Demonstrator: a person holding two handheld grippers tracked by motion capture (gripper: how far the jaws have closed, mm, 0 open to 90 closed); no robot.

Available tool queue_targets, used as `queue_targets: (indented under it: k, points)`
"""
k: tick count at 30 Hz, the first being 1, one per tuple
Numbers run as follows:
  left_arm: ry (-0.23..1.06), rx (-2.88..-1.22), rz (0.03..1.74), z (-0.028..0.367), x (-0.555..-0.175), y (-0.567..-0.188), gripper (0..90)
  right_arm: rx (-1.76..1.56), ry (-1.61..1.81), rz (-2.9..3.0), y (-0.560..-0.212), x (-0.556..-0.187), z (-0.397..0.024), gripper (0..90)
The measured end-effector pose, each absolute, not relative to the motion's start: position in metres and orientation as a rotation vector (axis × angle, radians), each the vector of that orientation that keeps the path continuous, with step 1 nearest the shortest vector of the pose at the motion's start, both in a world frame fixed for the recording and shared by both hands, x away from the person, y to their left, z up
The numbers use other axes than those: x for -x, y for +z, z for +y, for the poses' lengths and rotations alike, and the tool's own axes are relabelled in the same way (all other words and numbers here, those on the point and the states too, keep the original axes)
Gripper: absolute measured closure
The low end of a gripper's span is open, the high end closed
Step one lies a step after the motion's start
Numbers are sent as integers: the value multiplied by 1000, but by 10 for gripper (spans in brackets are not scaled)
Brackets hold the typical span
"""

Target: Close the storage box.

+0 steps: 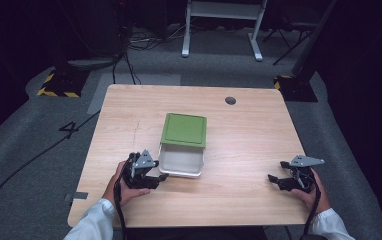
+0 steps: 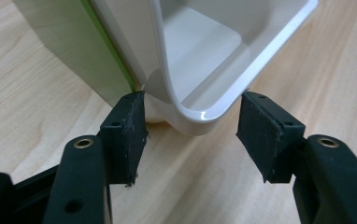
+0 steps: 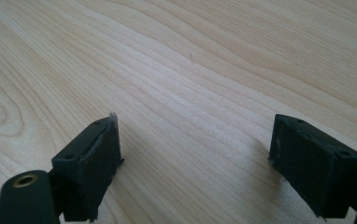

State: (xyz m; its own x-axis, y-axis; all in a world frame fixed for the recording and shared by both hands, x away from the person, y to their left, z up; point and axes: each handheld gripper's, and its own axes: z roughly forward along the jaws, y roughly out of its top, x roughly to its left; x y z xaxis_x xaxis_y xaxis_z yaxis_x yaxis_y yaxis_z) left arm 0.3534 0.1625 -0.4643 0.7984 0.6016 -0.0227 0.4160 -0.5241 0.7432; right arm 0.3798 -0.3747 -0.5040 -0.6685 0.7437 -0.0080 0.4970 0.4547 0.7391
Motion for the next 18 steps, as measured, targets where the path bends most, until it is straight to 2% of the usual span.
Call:
queue_targets:
  k: [2,3,9,14,18]
  points:
    - [330,-2203,781,162,-356,-464,408,-1055,1045,2379,-504,-380,-375,164]
    - [336,-2198,795,162,-357,-464,347,-1056,1046,2379,-504,-380,-375,164]
    - [318,-2153,903,171,-370,-467,169,-1056,1047,2379,-504,-380,-375,164]
    - [329,-2140,912,170,-380,-465,158,-1056,1047,2379,-504,-380,-375,164]
    - [320,-2061,943,172,-388,-458,157,-1056,1046,2379,-504,-380,-375,164]
